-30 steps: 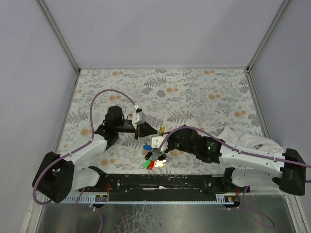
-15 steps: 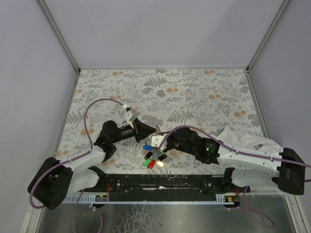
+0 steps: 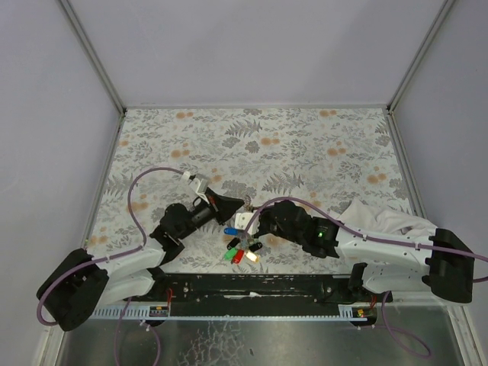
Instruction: Put the keys on the keyring
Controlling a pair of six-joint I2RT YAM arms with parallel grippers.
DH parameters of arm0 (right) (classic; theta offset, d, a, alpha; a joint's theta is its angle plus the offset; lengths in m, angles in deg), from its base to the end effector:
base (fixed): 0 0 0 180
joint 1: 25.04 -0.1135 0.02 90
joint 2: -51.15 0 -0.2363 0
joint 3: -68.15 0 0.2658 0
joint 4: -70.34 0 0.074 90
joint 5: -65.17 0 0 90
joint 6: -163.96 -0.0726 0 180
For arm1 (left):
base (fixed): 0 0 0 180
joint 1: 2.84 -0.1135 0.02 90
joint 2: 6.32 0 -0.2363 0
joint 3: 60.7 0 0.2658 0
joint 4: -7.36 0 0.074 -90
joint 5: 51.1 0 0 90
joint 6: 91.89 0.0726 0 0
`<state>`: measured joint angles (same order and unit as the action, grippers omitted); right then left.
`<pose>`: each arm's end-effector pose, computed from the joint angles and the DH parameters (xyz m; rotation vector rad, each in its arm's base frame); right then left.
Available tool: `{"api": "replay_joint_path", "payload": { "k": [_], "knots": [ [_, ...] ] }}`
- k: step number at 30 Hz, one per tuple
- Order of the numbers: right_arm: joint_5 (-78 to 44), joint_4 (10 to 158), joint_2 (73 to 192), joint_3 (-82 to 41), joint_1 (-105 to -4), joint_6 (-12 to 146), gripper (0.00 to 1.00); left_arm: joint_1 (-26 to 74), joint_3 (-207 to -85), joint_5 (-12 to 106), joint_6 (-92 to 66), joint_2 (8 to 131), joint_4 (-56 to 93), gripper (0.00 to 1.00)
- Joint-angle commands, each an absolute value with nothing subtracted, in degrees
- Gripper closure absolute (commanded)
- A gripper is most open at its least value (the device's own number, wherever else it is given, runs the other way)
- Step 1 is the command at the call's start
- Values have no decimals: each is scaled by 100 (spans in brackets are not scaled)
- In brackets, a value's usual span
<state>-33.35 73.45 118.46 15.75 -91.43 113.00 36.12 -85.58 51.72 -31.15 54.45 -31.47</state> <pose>0.1398 0.2929 0.2180 -1.4366 1.2219 0.1871 0.1956 -0.1789 0.1713 0.3274 1.5958 -1.1055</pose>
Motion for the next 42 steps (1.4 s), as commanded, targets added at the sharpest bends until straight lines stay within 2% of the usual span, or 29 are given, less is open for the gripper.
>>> {"api": "replay_joint_path", "payload": {
  "k": [1,4,12,20,26,30,33,42],
  "knots": [
    [-3443,7117,11663,1660,-9265,11172,100,3596,-8496,3942,-3190,5151,-3746,100],
    [-3563,7029,11511,1722,-9261,11119,100,3593,-8593,3914,-2876,4967,-3356,99],
    [-3927,7002,12049,1093,-9188,11338,100,3567,-8681,3313,-2134,4089,-2218,65],
    [-2930,6889,13209,-128,-8255,11060,100,3498,-8558,2362,-1569,3103,-1176,54],
    [-2860,7066,14137,-1647,-7692,10523,99,3499,-8489,1651,-1439,2603,-787,44],
    [-3161,7365,14423,-2147,-7511,10063,99,3496,-8470,1487,-1472,2461,-669,40],
    [-3333,7770,14390,-2010,-7407,9660,100,3495,-8482,1506,-1490,2391,-625,38],
    [-2973,8352,13655,-117,-7135,8153,100,3488,-8493,1844,-1792,2471,-713,33]
  ]
}}
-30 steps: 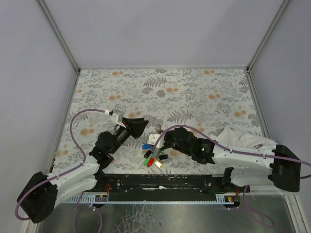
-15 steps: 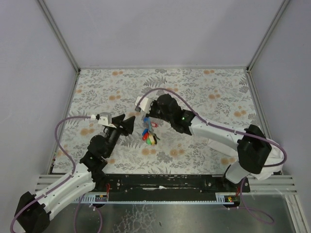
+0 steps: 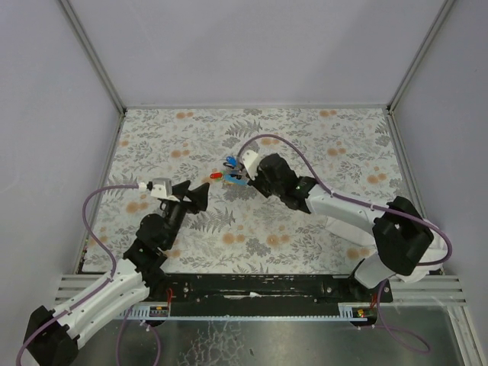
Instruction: Put the keys on the keyring
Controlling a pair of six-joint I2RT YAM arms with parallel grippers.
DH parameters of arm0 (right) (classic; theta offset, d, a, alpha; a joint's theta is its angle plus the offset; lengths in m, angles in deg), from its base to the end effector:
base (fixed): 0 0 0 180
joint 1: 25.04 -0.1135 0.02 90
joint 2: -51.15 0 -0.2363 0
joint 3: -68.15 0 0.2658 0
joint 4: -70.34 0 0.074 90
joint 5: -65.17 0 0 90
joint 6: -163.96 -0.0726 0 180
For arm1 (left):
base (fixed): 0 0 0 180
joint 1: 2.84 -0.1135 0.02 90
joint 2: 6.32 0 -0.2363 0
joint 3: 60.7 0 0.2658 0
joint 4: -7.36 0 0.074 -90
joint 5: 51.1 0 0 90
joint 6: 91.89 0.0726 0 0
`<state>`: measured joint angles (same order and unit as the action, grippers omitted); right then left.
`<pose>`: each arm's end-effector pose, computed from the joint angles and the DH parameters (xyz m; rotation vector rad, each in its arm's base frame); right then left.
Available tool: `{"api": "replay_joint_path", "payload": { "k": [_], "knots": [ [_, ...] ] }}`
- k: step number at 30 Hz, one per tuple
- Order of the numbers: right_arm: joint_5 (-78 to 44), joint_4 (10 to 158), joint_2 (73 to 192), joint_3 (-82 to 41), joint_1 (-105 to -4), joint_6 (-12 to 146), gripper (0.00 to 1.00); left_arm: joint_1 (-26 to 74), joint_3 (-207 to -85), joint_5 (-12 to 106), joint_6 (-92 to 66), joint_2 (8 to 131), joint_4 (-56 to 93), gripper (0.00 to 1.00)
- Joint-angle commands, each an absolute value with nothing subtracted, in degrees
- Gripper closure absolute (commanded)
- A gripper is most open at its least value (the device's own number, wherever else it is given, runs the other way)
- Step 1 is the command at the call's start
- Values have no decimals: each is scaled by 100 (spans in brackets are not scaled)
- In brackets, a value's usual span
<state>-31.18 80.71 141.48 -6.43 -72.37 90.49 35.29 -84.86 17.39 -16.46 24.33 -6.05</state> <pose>0.2827 0.2948 0.2133 -1.0140 1.7599 0.2275 0.1905 -0.1157 0.2210 -0.0083 1.4763 -0.4775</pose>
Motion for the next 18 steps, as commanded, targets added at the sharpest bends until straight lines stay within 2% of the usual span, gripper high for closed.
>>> {"api": "replay_joint_path", "payload": {
  "k": [1,7,11,18],
  "knots": [
    [-2949,8389,13544,47,-7104,7999,100,3487,-8483,1909,-1854,2483,-759,33],
    [-2655,8836,13179,758,-6907,7229,100,3484,-8596,2331,-2301,2601,-579,29],
    [-2407,8716,13150,1305,-6880,6864,99,3487,-8719,2490,-2635,2479,-184,22],
    [-2324,8054,12769,1973,-6821,6486,85,3496,-8742,2510,-3089,2063,533,10]
  ]
}}
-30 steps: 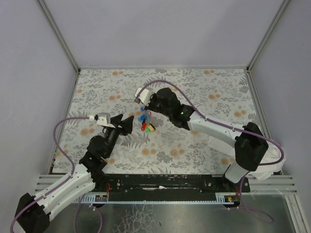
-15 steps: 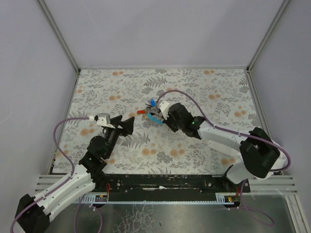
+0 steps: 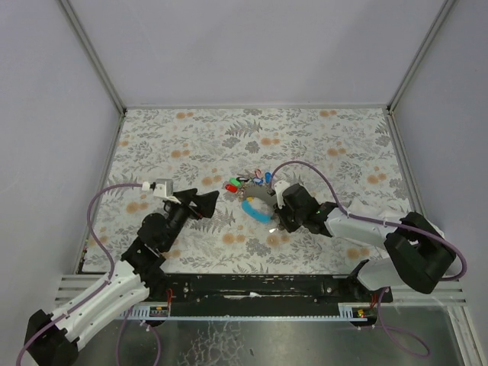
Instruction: Put the keys on the keyring
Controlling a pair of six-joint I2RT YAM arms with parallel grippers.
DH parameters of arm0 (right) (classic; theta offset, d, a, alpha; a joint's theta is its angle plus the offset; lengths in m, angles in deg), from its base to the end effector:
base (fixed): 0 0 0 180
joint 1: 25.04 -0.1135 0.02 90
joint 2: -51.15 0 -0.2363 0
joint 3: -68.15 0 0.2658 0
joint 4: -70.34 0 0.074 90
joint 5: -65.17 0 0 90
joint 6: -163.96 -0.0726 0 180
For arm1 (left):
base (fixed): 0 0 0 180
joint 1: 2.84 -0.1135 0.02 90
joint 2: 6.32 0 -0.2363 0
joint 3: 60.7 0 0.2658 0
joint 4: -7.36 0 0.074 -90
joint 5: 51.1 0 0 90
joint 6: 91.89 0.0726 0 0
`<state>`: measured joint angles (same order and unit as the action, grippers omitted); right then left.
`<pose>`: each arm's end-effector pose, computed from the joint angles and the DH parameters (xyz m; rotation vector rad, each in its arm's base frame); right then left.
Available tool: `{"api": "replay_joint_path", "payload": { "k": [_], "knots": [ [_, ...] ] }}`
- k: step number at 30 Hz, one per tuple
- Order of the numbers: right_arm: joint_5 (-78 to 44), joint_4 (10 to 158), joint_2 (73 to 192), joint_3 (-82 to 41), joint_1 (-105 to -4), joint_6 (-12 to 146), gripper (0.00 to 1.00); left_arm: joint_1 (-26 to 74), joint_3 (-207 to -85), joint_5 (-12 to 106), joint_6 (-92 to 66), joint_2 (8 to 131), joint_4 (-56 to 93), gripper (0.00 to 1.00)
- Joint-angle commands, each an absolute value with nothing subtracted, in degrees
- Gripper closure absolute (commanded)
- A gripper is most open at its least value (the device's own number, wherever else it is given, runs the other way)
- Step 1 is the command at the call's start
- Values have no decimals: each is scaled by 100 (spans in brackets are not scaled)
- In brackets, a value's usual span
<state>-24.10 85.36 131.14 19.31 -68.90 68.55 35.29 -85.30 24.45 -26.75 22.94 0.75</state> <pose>0.2214 0.2140 0.1030 -0.8022 2.2815 0.4196 0.1866 -0.1234 0.2123 -0.0231 1.5771 -0.6762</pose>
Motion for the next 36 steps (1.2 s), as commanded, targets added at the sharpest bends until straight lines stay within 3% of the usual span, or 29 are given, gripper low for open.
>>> {"api": "replay_joint_path", "payload": {
  "k": [1,3,13,16,25,36],
  "knots": [
    [-2410,8053,12699,1990,-6817,6478,85,3495,-8742,2492,-3156,1999,637,8],
    [-2591,8022,12499,2024,-6811,6471,80,3489,-8805,2383,-3307,1894,918,5],
    [-4042,8387,10502,2355,-6788,6542,36,3491,-9572,1332,-4142,1712,2642,0],
    [-4491,8829,9627,2322,-6793,6664,1,3494,-9964,1096,-4478,1725,3302,0],
    [-5374,9870,7383,1741,-6791,6796,1,3498,-11390,655,-3869,1285,4665,0],
    [-5666,10444,6386,1470,-6790,6960,1,3496,-11549,289,-2855,470,4625,0]
  ]
}}
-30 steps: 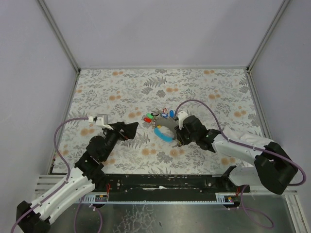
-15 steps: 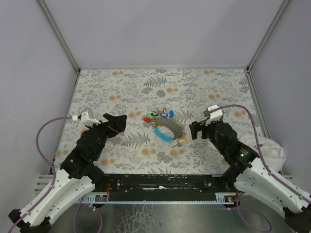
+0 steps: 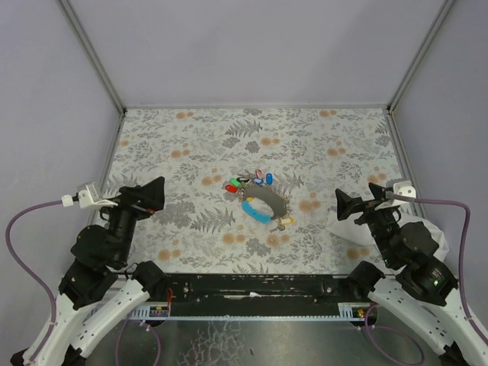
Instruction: Put the keys on the keyring
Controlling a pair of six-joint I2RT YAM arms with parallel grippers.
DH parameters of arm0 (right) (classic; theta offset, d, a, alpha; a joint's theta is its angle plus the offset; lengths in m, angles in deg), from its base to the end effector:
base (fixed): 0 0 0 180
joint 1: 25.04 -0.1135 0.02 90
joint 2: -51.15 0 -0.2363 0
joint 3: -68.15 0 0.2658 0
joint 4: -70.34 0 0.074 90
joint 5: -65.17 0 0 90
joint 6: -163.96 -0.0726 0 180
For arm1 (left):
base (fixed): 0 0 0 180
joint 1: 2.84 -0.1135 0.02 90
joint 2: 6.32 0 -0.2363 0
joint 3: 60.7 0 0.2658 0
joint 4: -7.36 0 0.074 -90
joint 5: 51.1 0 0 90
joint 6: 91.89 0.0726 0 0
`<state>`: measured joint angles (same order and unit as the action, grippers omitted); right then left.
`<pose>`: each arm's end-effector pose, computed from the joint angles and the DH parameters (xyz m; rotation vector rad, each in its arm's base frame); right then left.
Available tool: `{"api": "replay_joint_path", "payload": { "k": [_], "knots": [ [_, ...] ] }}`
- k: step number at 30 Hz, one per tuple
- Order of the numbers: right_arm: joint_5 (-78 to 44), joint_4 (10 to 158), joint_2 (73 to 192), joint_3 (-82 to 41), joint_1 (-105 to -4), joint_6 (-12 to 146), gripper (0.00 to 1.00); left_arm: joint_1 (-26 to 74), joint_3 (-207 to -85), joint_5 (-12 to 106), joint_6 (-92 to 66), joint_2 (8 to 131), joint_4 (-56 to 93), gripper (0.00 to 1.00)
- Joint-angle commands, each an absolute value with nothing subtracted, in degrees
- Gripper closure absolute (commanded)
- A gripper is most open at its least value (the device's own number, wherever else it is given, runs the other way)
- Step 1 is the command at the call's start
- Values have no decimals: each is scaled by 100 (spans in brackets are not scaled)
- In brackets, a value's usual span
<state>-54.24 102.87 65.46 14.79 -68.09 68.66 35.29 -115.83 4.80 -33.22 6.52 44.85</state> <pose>0.1221 0.0653 0.3549 -0.0641 1.4780 0.3116 0.1194 -0.0420 0.3561 -0.3957 1.4724 -0.5315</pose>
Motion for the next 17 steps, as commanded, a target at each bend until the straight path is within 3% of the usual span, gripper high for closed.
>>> {"api": "replay_joint_path", "payload": {
  "k": [1,17],
  "knots": [
    [-5661,10428,6341,1490,-6793,6957,1,3491,-11484,365,-2814,423,4585,0],
    [-5519,10449,6292,1476,-6793,6994,1,3141,-11213,852,-2704,252,4420,0]
  ]
}}
